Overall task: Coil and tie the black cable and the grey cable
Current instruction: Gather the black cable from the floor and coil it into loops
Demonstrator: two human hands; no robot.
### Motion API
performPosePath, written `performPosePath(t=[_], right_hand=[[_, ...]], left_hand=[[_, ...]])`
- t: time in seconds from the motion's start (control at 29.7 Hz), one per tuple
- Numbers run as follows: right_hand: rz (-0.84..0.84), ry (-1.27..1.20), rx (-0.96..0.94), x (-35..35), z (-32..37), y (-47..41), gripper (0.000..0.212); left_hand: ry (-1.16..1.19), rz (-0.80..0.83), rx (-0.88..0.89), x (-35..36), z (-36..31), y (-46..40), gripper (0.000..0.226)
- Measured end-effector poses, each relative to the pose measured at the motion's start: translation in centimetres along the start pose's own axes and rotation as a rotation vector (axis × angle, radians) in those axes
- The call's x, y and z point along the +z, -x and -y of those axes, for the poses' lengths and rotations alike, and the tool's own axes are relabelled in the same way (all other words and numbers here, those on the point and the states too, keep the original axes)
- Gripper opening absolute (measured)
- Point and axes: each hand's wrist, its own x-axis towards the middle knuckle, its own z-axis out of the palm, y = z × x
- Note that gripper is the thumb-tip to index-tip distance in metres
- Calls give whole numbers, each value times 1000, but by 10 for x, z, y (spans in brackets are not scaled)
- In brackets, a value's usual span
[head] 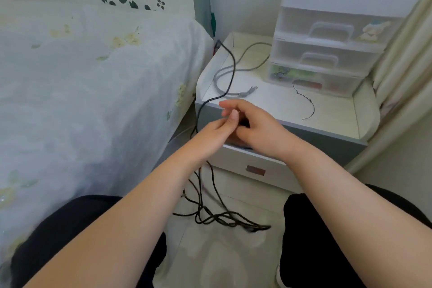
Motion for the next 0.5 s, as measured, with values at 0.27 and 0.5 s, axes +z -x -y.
performPosePath(t=[0.27,0.5], right_hand=[[-107,129,-264,-1,-11,-6,63],[-196,380,-389,-2,-5,-1,59]], left_hand=[[-31,-176,20,1,-19,-5,27],[300,-117,29,-6,-20,-16,36]])
